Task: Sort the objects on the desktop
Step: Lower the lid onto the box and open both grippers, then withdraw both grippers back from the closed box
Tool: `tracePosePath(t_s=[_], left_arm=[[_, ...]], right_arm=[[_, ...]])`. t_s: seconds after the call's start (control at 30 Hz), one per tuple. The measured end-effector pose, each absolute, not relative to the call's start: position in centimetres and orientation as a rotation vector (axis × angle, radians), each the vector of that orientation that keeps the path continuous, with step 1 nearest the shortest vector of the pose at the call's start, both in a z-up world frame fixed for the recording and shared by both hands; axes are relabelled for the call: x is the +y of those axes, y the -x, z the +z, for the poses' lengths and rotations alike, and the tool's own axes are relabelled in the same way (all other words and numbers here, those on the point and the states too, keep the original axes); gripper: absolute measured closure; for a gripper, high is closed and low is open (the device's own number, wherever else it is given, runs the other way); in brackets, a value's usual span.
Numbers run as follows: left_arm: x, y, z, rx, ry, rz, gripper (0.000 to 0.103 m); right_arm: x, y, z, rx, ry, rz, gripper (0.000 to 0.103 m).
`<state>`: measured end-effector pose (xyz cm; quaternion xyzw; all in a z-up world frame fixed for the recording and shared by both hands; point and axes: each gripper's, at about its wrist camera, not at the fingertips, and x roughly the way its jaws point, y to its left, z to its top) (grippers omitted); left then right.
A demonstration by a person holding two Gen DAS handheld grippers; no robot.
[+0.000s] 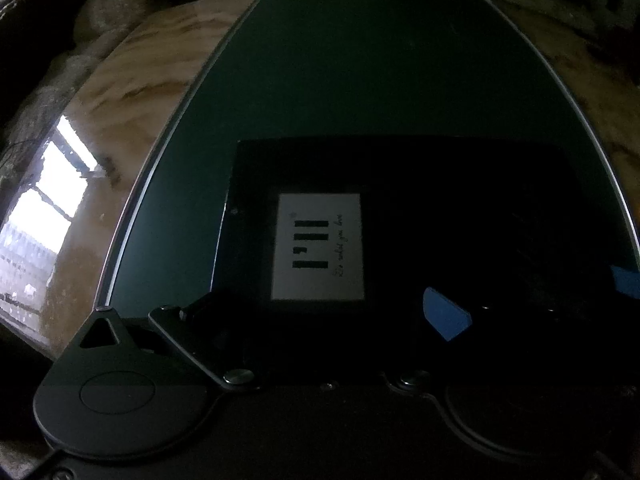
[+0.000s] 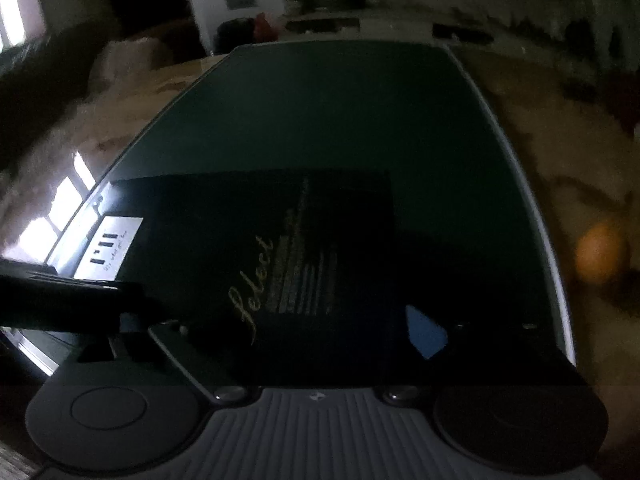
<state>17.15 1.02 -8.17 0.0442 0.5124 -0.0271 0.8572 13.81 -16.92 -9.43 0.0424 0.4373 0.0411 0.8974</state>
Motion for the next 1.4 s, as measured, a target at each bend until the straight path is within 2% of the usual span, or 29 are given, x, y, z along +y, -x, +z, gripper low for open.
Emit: tracePosePath(t_s=[0.23, 0.33, 0.63, 1.1, 1.4], left_arm=[[0.8, -15.1, -7.6, 1.046, -0.135, -0.008, 0.0], [1.0, -13.5, -7.1, 1.031, -0.141, 0.016, 0.0], [3.4, -9.6, -6.0, 1.047, -0.084, 0.066, 0.0], [4.6, -4.1, -4.2, 1.056, -0.086, 0.048, 0.0], [5.0, -2.0, -3.7, 1.044, -0.068, 0.021, 0.0]], right_arm=[[-16.3, -11.8, -9.1, 0.874, -0.117, 0.034, 0.005], [-15.7, -10.6, -8.2, 0.831, -0.087, -0.006, 0.0], [-14.2, -6.4, -7.2, 0.761, -0.091, -0.039, 0.0], [-12.7, -1.1, -6.1, 0.893, -0.049, -0.1, 0.0], [-12.0, 0.5, -3.7, 0.883, -0.012, -0.118, 0.0]])
